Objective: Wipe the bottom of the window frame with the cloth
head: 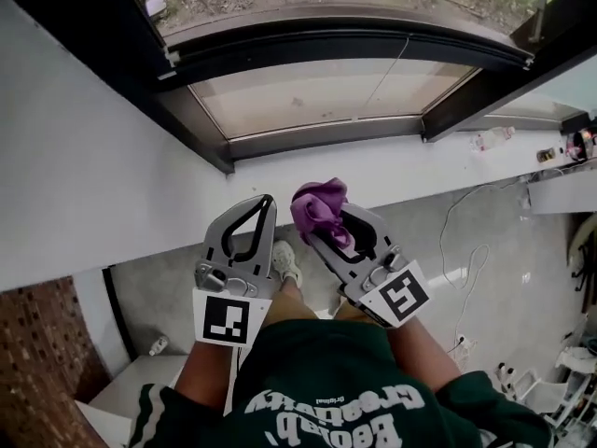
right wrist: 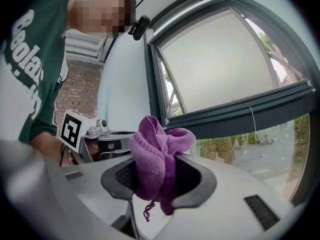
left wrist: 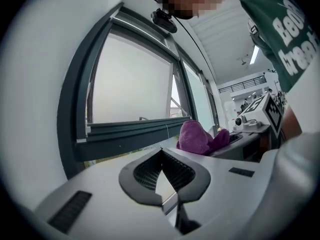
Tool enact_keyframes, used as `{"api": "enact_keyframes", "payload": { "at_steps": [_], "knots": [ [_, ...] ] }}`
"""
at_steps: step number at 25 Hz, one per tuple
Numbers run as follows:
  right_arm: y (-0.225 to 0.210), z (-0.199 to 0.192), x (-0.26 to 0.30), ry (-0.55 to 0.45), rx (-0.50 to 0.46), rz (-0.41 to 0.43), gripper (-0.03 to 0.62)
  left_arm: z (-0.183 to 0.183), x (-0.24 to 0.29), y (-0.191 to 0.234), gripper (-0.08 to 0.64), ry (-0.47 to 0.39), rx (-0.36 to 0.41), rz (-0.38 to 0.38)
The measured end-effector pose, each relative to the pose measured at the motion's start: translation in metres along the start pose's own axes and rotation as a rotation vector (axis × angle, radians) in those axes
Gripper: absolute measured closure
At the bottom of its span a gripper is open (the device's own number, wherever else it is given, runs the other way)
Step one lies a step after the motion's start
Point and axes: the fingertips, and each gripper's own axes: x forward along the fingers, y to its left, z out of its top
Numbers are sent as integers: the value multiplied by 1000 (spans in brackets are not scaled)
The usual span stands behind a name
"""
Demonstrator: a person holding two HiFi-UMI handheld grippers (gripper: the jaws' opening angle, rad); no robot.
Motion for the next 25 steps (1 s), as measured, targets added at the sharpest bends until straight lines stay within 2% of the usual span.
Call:
{"api": "enact_keyframes", "payload": {
  "at_steps": [5, 7, 11, 14, 19, 25],
  "knots": [
    [-18, -16, 26, 9, 52, -5, 422, -24, 19, 7, 555, 8, -57, 7],
    [-30, -36, 41, 39, 47, -2, 422, -46, 31, 11, 555, 21, -85, 22],
    [-51, -115, 79, 118, 108, 48, 422, -114, 56, 31, 555, 25, -207, 109],
    [-70, -168, 108, 151, 152, 72, 422, -166, 71, 47, 555, 34, -189, 188],
    [-91, -257, 148, 255, 146, 83, 423, -254, 89, 59, 555, 110, -174, 250],
    [-113, -365, 201, 380, 156, 72, 423, -360, 102, 79, 555, 192, -261, 302]
  ]
}}
